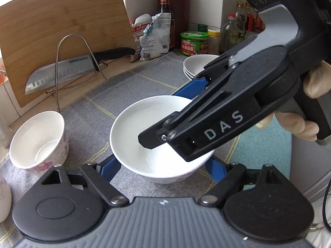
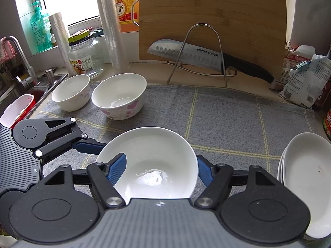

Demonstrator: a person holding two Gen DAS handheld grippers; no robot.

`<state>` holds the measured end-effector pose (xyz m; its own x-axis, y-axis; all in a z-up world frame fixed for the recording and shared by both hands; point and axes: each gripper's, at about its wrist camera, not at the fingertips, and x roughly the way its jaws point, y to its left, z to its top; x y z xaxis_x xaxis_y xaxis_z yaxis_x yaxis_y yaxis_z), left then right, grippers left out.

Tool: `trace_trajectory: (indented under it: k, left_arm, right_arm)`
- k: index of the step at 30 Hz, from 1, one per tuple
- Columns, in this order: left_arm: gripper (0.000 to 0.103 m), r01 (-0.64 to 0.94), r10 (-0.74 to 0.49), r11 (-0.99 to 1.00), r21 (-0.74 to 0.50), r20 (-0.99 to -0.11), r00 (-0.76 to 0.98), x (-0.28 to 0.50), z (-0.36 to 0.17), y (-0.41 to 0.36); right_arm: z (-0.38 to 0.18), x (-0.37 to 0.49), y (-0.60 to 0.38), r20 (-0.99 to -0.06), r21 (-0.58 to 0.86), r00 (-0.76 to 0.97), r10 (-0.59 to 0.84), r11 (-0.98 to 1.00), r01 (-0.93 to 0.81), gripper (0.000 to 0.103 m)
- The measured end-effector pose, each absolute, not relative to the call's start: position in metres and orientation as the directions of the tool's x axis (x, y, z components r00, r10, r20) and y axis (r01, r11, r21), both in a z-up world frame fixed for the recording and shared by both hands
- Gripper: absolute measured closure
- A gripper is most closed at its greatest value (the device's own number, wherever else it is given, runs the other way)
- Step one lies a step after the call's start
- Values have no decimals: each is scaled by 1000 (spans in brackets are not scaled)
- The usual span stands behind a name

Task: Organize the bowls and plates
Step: 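Rub inside the bowl with the right tool tip while the left tool holds it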

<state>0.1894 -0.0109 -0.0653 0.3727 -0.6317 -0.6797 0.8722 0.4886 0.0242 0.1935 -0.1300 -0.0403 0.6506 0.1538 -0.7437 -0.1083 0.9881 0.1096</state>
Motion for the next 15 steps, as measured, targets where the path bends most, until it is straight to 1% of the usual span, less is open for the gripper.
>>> trace_trajectory:
  k: [5,15]
  left_arm:
    - [16,874,-628,486,6,-693,354,193,-72,-21]
    - [16,873,-619,488,11,-701,354,193,-72,-22]
  right_arm:
    - [-48,196,-139,-753,120,642,148,989,-88,25]
    - [-55,199,-141,-760,133,631,156,988,-84,25]
